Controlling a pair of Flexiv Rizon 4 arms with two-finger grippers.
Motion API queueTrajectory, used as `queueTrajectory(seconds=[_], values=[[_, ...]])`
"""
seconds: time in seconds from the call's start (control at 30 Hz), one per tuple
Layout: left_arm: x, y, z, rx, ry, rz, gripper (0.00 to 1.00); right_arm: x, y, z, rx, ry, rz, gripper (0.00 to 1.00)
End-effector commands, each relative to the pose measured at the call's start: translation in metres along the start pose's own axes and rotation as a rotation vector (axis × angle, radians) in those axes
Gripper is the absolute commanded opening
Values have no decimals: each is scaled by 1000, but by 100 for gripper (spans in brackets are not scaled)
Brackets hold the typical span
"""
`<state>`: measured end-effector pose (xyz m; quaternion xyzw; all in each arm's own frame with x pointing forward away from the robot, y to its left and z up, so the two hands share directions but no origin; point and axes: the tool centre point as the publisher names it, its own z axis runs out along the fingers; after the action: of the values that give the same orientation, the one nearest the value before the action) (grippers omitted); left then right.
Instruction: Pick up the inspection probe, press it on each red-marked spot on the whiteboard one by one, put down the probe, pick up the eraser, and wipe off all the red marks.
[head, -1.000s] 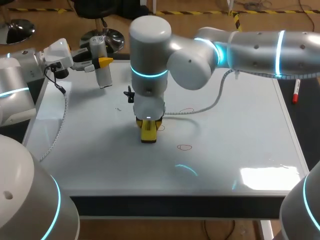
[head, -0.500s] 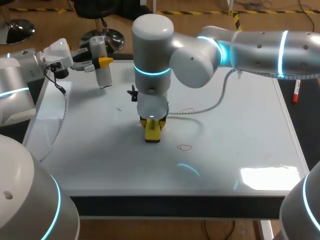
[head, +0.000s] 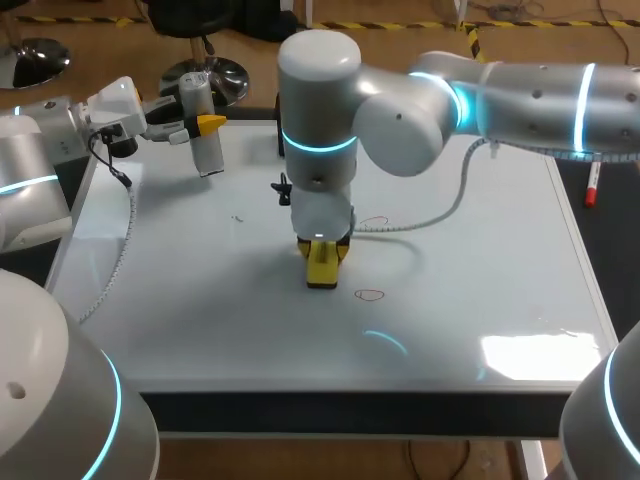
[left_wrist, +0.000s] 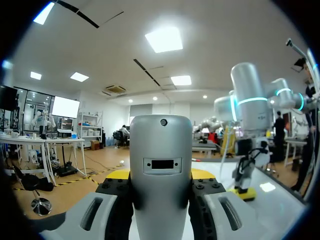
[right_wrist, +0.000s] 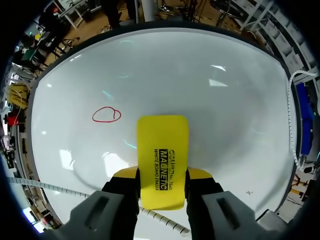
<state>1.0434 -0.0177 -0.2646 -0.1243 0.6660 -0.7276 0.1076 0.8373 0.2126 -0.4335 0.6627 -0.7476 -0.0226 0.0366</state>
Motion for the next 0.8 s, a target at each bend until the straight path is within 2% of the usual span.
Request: queueTrajectory(seconds=[0.03,0.4,0.8], values=[[0,-1,0,0,-2,2,0,10,-1,14,6,3,0,0],[0,-1,0,0,-2,2,0,17,-3,12,13,9,4,0],[0,-1,0,0,-2,2,0,13,-21,-47,4,-22,-15,0]])
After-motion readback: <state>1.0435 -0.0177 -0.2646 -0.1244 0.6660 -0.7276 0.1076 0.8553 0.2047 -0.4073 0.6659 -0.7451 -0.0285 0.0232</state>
